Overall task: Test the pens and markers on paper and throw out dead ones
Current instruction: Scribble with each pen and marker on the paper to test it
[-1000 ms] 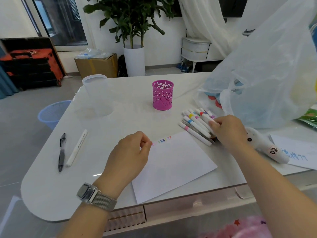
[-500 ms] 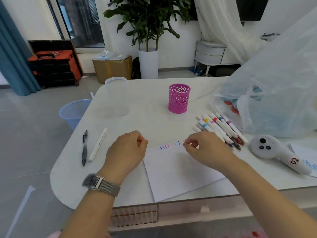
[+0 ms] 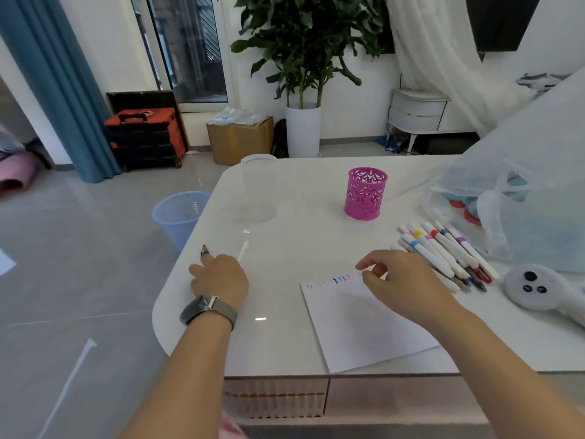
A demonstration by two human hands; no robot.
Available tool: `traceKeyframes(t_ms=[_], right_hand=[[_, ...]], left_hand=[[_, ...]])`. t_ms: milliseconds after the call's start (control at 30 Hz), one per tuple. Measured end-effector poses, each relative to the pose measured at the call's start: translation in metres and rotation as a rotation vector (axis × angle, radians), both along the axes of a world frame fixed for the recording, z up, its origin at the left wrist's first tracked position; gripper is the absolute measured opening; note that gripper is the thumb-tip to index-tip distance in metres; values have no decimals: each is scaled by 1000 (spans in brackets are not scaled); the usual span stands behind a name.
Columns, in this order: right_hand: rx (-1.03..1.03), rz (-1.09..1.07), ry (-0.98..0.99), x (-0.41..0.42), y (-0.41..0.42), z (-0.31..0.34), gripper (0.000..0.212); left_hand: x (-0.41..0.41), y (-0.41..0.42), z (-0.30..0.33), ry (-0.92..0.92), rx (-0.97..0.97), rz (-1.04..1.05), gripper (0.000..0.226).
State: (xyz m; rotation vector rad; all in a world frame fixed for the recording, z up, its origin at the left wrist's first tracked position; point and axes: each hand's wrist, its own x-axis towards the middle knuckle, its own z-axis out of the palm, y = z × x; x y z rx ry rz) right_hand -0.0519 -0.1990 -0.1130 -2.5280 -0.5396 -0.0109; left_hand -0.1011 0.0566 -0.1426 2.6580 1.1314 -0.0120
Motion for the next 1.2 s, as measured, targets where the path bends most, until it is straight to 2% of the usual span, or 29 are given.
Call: traceKeyframes(t_ms=[400, 567, 667, 733, 833, 900, 967, 1067, 1200], right_hand=[[-25, 20, 20, 6, 3, 4, 22], [-60, 36, 60, 7, 2, 2, 23], [-90, 47, 69, 7, 1, 1, 24], [-67, 53, 52, 7, 0, -1, 25], [169, 108, 11, 8, 7, -6, 31], [326, 154, 62, 12, 18, -2, 38], [418, 194, 93, 21, 29, 5, 50], [312, 305, -179, 47, 42, 17, 66], [22, 462, -574, 95, 61, 31, 52]], left_hand=[[24, -15, -14, -132, 47, -136, 30], [22, -11, -13, -81, 50, -165, 30], [18, -17, -3, -249, -172, -171, 26], [14, -30, 10, -415, -467, -171, 17], [9, -56, 33, -614, -947, -177, 9], [10, -66, 50, -618, -1058, -239, 17], [13, -65, 66, -534, -1047, -344, 25], [22, -51, 81, -421, -983, -469, 22], [50, -31, 82, -321, -938, -540, 23]])
